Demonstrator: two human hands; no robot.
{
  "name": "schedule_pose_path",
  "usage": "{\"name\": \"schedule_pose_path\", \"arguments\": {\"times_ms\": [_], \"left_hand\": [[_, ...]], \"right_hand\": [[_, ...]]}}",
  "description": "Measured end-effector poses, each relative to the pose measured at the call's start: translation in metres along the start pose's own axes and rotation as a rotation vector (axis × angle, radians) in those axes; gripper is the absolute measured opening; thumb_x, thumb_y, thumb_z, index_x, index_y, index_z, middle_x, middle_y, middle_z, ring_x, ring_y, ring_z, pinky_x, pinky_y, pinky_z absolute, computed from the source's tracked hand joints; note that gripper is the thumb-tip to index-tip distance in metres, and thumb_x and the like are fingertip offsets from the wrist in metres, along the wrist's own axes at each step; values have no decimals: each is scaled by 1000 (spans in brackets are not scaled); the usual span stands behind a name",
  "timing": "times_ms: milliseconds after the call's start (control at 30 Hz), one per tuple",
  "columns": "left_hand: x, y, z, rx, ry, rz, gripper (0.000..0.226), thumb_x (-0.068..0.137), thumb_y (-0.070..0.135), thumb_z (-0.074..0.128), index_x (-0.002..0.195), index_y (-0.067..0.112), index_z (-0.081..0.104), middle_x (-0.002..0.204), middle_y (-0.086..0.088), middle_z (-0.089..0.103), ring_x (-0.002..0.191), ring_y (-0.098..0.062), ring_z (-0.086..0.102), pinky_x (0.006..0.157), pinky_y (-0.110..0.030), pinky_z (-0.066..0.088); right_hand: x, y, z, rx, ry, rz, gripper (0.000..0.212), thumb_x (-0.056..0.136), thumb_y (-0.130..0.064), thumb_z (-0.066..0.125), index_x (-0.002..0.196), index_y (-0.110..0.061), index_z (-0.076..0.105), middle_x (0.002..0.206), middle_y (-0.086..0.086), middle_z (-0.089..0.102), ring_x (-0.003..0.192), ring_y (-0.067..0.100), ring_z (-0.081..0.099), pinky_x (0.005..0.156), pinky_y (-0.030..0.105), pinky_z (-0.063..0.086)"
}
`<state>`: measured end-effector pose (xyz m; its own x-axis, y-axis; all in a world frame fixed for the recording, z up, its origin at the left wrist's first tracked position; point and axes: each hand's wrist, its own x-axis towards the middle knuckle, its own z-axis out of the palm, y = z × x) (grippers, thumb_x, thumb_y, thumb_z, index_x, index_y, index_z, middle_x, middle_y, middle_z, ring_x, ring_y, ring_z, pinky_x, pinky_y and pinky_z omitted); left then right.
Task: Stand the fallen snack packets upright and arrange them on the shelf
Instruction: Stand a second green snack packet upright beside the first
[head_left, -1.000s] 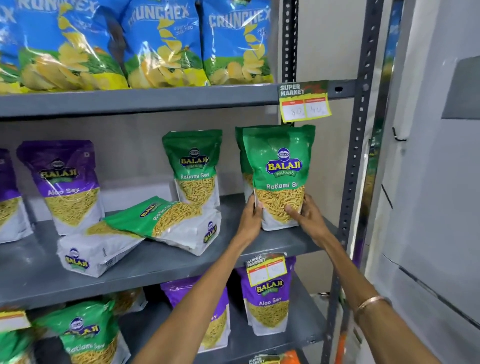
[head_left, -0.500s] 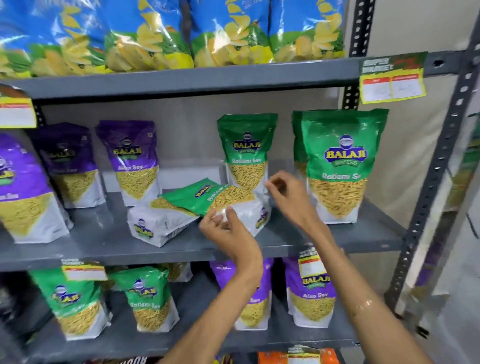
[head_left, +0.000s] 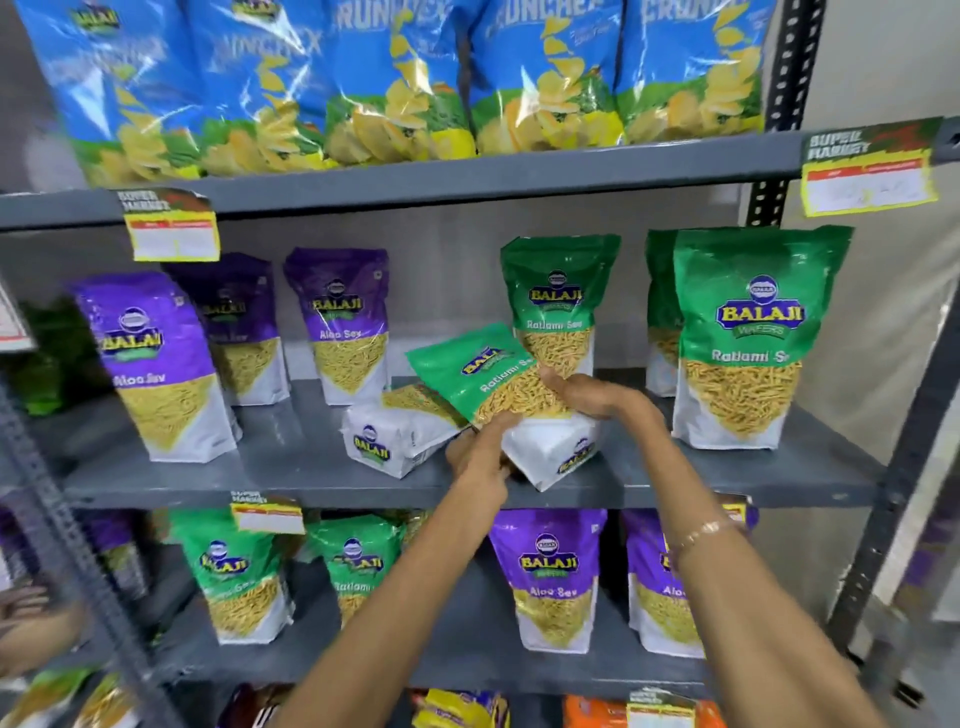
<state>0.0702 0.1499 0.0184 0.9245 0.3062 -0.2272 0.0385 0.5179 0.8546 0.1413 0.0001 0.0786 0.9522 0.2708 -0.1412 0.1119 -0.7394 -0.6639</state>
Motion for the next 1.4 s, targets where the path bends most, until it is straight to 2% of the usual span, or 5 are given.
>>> {"name": "schedule_pose_path", "arguments": {"times_ms": [167,300,600,767,1400], "left_hand": [[-51,12,-37,49,-82,286,28,62,14,73,90,11,76,98,-12,78,86,-25,68,81,-38,56],[-96,24,-59,79,-206,457,26,70,10,62,94,16,68,91,-7,71,85,-22,62,80,-38,50],[-183,44,-92,150,-387,804,72,71,28,58,141,36,47,138,10,61,118,-15,61,98,-33,54],[-184,44,-98,207,-343,784,82,70,35,61,149,38,37,162,-1,38,146,-25,39,114,-51,43],[-3,-6,22,309,-439,484,63,78,-26,61,128,12,56,126,-13,67,117,-24,62,112,-51,45]], "right_hand": [[-83,6,48,386,105,-333,33,94,-33,67,122,-17,57,116,-13,70,109,4,69,84,14,50],[-149,-9,87,590,386,-406,60,83,-35,79,127,-26,40,114,-24,59,94,-24,61,82,4,46],[-243,-38,112,694,544,-565,80,60,-52,84,125,-36,41,124,-8,65,109,4,68,87,26,59],[-253,-41,113,724,575,-616,75,61,-48,84,123,-38,43,120,-12,65,109,5,68,83,19,57],[-45,87,47,498,630,-423,75,84,-23,80,145,-15,38,137,-4,59,124,-2,57,111,46,46]]}}
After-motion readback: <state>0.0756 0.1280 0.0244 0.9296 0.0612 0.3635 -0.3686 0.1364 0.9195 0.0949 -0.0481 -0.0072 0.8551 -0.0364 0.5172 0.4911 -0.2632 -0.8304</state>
